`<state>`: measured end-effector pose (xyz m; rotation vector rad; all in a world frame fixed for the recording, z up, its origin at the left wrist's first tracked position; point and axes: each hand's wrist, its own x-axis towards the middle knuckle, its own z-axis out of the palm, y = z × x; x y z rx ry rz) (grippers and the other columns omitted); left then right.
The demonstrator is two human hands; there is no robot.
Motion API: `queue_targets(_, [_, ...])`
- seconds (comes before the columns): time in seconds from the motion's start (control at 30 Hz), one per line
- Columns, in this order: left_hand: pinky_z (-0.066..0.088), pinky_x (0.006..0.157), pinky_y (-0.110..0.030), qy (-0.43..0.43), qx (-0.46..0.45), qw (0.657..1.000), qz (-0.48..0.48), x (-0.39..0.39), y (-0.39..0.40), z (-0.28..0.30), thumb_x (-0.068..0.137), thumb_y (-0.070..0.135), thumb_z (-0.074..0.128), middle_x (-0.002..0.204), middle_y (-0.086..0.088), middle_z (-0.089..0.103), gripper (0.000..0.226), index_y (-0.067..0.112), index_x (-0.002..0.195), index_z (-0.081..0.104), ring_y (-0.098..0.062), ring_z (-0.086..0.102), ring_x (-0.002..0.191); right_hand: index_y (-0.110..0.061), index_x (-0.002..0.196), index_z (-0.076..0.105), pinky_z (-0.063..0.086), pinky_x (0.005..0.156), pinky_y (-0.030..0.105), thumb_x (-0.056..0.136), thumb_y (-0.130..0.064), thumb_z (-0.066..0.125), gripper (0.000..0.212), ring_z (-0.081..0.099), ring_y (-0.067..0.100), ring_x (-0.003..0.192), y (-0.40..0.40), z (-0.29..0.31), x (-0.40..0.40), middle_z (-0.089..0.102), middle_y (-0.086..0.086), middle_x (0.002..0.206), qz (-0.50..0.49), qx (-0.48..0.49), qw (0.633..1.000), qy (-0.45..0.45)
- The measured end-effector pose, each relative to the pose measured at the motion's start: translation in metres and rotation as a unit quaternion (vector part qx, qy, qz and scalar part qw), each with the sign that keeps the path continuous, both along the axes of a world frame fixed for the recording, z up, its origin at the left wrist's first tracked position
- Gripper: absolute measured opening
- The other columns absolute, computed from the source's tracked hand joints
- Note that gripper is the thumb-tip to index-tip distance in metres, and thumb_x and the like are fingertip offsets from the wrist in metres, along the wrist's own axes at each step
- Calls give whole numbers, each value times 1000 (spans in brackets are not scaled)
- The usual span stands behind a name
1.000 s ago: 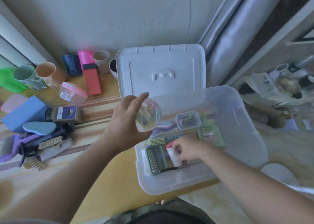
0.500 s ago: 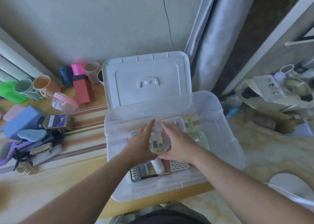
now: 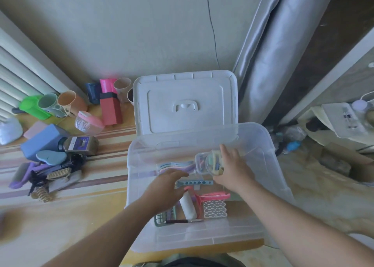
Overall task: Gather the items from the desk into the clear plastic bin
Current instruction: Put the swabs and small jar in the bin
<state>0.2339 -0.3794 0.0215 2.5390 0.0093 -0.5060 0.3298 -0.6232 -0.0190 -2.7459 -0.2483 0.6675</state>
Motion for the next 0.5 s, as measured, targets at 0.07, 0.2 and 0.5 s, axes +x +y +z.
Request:
queue_targets(0.07, [43, 100, -23, 2, 11, 1000, 7, -8, 6, -3, 96, 47, 63, 142, 14, 57, 42, 39, 137, 60, -6, 60, 115, -34, 162, -1, 57, 86, 43, 77, -48, 87, 123, 51, 30, 129, 7, -10, -1, 26, 6, 153, 11, 11, 1000, -16])
queue_targets(0.2, [46, 97, -19, -5, -6, 1000, 5, -17, 14, -3, 94, 27, 63, 138, 14, 57, 39, 38, 132, 64, -6, 60, 111, -39, 160, 10, 51, 102, 47, 75, -56, 85, 115, 40, 33, 135, 16, -9, -11, 19, 5, 159, 8, -10, 998, -67])
queue_targets(0.5, [45, 88, -23, -200, -3, 971, 134, 12, 108, 44, 86, 13, 70, 119, 15, 61, 31, 33, 110, 74, -8, 58, 106, -21, 129, 67, 51, 97, 53, 79, -34, 76, 52, 50, 35, 126, 129, 49, -16, 54, 6, 133, 162, 214, 936, -229])
